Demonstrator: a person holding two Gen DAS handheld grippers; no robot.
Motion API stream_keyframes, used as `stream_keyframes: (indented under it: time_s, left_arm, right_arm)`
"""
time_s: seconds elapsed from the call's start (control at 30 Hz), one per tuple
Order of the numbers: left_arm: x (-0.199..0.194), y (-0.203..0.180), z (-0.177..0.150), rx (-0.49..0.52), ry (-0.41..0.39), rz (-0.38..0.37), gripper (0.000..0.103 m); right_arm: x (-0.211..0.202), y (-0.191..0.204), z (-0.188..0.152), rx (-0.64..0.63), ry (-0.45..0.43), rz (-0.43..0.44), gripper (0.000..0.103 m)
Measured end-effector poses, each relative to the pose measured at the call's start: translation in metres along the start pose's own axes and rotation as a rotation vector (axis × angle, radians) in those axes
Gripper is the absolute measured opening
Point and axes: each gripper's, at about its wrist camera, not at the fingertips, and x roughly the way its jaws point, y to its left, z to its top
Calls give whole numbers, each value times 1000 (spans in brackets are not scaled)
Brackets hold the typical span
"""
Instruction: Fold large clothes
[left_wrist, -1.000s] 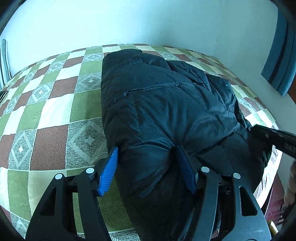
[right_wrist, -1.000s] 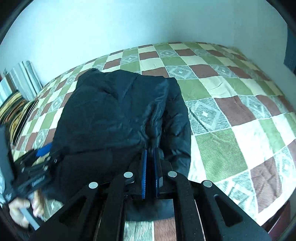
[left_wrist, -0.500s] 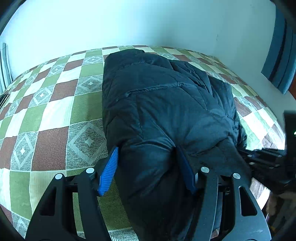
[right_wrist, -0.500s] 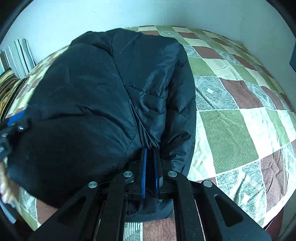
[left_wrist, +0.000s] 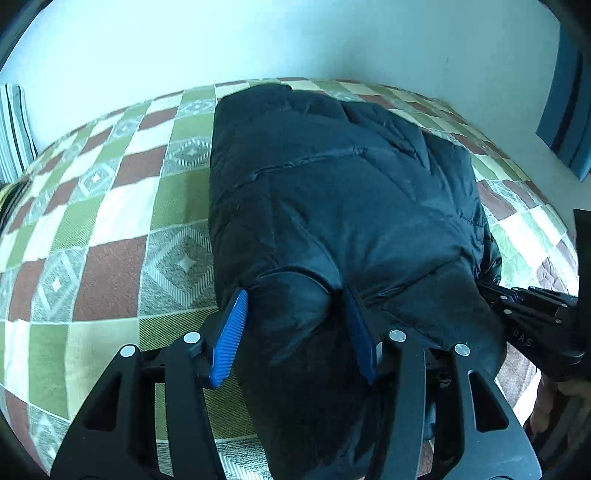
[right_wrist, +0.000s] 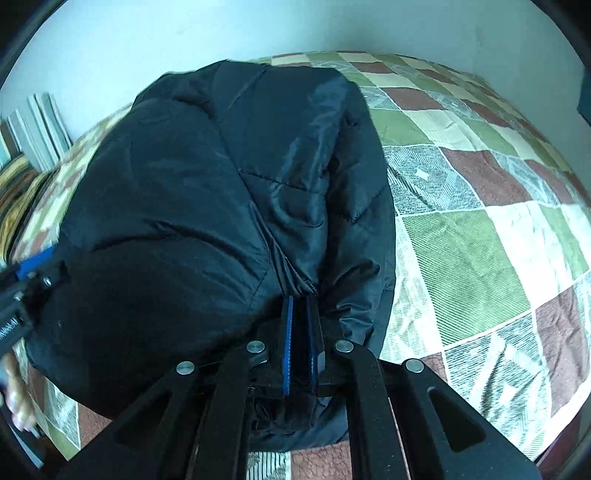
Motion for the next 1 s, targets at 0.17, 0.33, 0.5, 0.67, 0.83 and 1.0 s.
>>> stream_keyframes:
  time_s: [0.17,0.33,0.5,0.67,0.83,1.0]
  left_arm:
    - [-7,3,0,-18,-25,-2,52]
    - [-28,16,5,-97,-40,-20,52]
    - [-38,31,23,-100,-75,28,52]
    - [-26,43,51,-110,-65,25,52]
    - [-1,35,69,-64,-30,49,52]
    - [33,27,77,12,55,81,53]
  right_arm:
    - [-7,4,4,-17,-8,-16,8]
    - [-28,4,6,-30,-49,-15,9]
    - [-59,2,23,-24,-104,-6,18]
    - [-66,11,68,-37,-164,21,19]
    - [-31,21,103,-62,-114,49,19]
    - [23,19,107,-82,22,30,19]
